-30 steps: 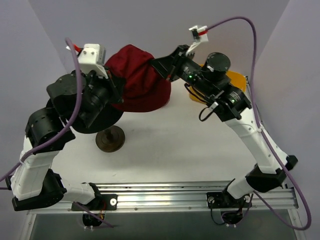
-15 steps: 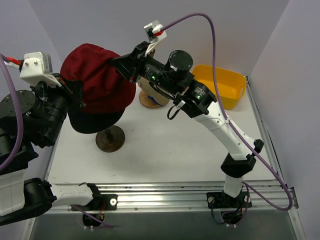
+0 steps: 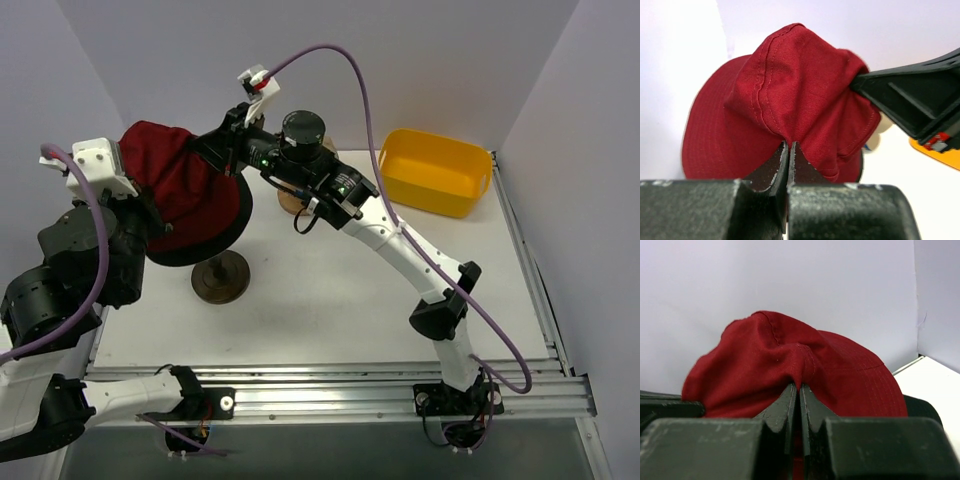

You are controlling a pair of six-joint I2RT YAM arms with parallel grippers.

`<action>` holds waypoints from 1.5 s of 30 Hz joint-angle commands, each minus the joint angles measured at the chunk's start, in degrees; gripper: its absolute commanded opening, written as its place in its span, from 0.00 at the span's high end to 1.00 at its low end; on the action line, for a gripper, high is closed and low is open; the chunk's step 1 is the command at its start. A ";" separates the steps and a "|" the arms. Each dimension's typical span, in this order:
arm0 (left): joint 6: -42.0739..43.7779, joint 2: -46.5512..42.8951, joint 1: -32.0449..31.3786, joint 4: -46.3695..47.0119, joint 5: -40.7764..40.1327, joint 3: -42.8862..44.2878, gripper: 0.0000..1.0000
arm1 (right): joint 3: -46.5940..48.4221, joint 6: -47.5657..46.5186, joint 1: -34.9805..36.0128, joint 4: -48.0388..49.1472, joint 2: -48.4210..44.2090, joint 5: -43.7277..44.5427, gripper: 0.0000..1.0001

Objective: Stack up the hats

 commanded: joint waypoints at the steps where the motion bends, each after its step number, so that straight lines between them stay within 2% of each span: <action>1: 3.38 -1.68 0.28 3.49 -7.08 -2.33 0.98 | 3.44 -0.05 -2.38 8.07 0.73 3.92 1.00; 5: 7.42 -3.79 0.28 11.21 -7.35 -7.17 0.98 | 4.41 3.37 -3.96 10.26 2.23 2.52 1.00; 9: 13.39 -3.44 0.28 17.37 -8.41 -7.18 0.81 | 4.41 4.25 -4.23 11.84 2.23 2.26 1.00; 10: 15.67 -1.96 0.28 18.69 -8.24 -5.18 0.69 | 4.58 4.87 -4.40 12.11 2.32 2.08 1.00; 11: 18.82 -0.90 0.28 20.62 -8.32 -3.76 0.65 | 4.67 5.31 -4.58 12.63 2.49 1.82 1.00; 15: 27.02 7.43 0.55 24.68 -8.50 5.63 0.64 | 4.76 8.47 -5.98 13.34 3.81 0.33 1.00; 21: 24.58 19.74 1.42 12.84 -5.96 27.42 0.54 | 4.76 9.00 -6.86 12.46 4.07 -0.90 1.00; 23: 19.77 22.82 2.74 4.87 -1.40 33.83 0.53 | 4.76 8.92 -6.86 12.55 3.90 -1.43 1.00; 24: 18.34 25.97 4.57 2.29 0.54 40.65 0.53 | 4.67 9.09 -6.86 12.64 3.90 -1.78 1.00; 25: 16.94 27.40 5.63 -2.34 3.95 43.85 0.52 | 4.67 9.18 -6.78 12.64 3.99 -1.96 1.00; 27: 14.38 30.64 8.00 -5.63 6.95 50.18 0.50 | 4.67 9.53 -6.51 13.25 4.25 -2.66 1.00; 28: 12.02 31.01 11.50 -7.82 9.06 50.65 0.49 | 4.76 9.70 -6.43 13.69 4.51 -3.36 1.00; 30: 6.66 30.40 16.78 -9.76 18.89 49.69 0.48 | 4.76 9.79 -5.90 13.96 4.86 -3.81 1.00; 31: 4.73 29.88 23.94 -11.34 23.10 47.43 0.47 | 4.85 9.88 -5.72 14.04 5.04 -4.07 1.00; 32: 1.05 29.35 28.02 -12.05 31.50 46.27 0.47 | 4.85 9.88 -5.55 14.22 5.04 -4.33 1.00; 34: -1.70 26.89 35.40 -11.97 38.93 42.42 0.47 | 4.85 10.14 -5.37 14.74 5.13 -4.86 1.00; 35: -3.45 25.93 41.27 -11.62 42.44 41.26 0.47 | 4.93 10.23 -5.20 14.83 5.13 -4.95 1.00; 36: -4.16 24.52 43.68 -11.36 47.70 40.47 0.47 | 4.93 10.32 -5.02 14.92 5.13 -4.95 1.00; 38: -5.83 24.16 50.16 -12.66 51.08 40.46 0.45 | 5.20 10.49 -4.76 15.27 5.22 -5.21 1.00; 41: -7.24 24.25 59.05 -14.17 60.73 39.94 0.42 | 5.55 10.67 -4.23 15.45 5.48 -5.48 1.00; 44: -8.99 22.05 68.02 -11.63 68.55 35.73 0.41 | 5.64 10.58 -4.05 15.19 5.66 -5.57 1.00; 45: -9.44 21.09 73.27 -10.84 71.02 33.02 0.40 | 5.64 10.58 -3.96 15.10 5.74 -5.48 1.00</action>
